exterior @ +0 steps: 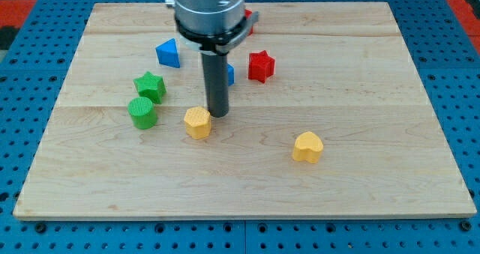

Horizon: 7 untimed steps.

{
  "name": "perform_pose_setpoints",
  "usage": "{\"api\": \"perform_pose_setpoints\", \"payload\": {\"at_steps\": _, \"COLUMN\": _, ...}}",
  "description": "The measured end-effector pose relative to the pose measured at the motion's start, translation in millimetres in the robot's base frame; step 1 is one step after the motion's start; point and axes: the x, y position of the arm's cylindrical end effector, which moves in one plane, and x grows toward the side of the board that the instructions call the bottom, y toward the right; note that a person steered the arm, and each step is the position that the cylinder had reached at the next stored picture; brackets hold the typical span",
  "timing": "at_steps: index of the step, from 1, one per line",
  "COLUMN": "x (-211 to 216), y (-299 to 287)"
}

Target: Push the green blocks to the left side of the board

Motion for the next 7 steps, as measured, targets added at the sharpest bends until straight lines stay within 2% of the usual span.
{"api": "perform_pose_setpoints", "payload": {"at_steps": 1, "x": 39, "y": -3}}
{"api": "perform_pose_setpoints", "payload": {"at_steps": 2, "x": 33, "y": -13}}
{"api": "perform_pose_setpoints", "payload": {"at_steps": 3, "x": -8, "y": -12}}
{"api": "perform_pose_setpoints", "payload": {"at_steps": 5, "x": -9, "y": -130}}
{"api": "perform_pose_setpoints", "payload": {"at_steps": 6, "x": -17, "y": -156}}
{"api": "perform_pose_setpoints", "payload": {"at_steps": 7, "x": -24, "y": -102}}
